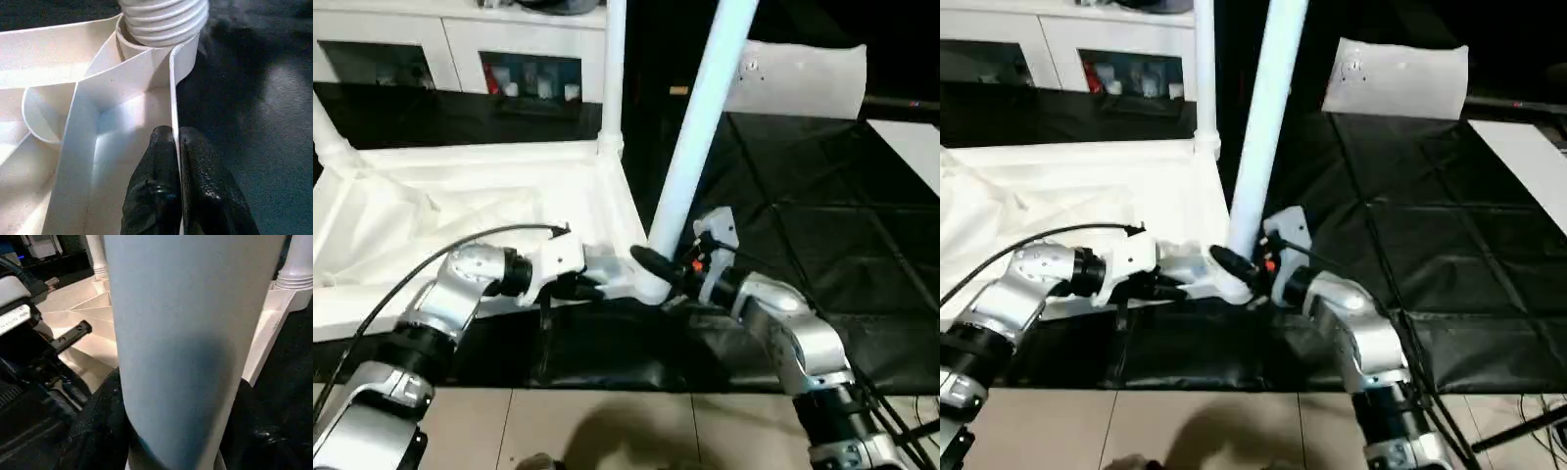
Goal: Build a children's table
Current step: Insert table leg to table base
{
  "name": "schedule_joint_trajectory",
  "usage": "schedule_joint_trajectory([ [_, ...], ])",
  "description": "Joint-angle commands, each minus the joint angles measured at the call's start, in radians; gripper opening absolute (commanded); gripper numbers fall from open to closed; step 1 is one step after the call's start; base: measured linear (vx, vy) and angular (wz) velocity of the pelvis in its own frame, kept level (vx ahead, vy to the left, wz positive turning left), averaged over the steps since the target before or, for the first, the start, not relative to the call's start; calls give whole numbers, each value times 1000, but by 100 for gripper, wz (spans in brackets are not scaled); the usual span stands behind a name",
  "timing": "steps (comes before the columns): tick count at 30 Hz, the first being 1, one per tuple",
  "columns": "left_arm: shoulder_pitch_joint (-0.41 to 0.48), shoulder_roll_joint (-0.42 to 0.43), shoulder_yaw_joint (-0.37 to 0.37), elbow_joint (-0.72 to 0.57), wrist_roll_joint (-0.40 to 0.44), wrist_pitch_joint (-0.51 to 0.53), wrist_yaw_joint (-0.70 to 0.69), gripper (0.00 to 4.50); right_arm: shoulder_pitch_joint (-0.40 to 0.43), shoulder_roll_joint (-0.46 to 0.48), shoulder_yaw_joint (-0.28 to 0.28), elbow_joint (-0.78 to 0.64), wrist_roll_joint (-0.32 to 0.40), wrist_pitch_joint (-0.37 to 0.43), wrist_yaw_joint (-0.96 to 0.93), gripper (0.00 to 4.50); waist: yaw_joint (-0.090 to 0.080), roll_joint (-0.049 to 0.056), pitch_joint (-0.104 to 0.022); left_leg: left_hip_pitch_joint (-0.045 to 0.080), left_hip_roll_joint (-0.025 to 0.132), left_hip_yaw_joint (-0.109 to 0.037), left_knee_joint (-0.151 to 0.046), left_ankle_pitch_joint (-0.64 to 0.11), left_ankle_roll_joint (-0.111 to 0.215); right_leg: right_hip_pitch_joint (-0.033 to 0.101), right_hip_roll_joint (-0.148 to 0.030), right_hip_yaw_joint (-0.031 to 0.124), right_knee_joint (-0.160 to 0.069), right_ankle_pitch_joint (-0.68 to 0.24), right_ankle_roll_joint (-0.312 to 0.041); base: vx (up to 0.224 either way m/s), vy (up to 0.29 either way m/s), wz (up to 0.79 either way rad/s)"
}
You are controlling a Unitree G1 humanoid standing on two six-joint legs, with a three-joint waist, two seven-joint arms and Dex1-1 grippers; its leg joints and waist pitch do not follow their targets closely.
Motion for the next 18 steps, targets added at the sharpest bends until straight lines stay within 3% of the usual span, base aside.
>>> schedule_joint_trajectory([
  [1,10,6,-10,-14,-5,8,-31,0,-13,-11,7,30,-18,-3,7,193,4,9,-69,26,55,-12,-69,-148,16,39,-85,45,-65,-34,-253,0,0,0],
  [14,-1,4,-8,-7,0,7,-24,0,-47,-16,39,107,-41,6,51,193,3,13,-70,27,55,-13,-69,-155,13,39,-84,44,-64,-28,-261,0,0,0],
  [18,0,6,-9,-9,0,8,-24,0,-51,21,-25,159,0,3,12,193,3,14,-71,27,55,-13,-69,-168,10,39,-87,46,-65,-31,-265,0,0,0],
])
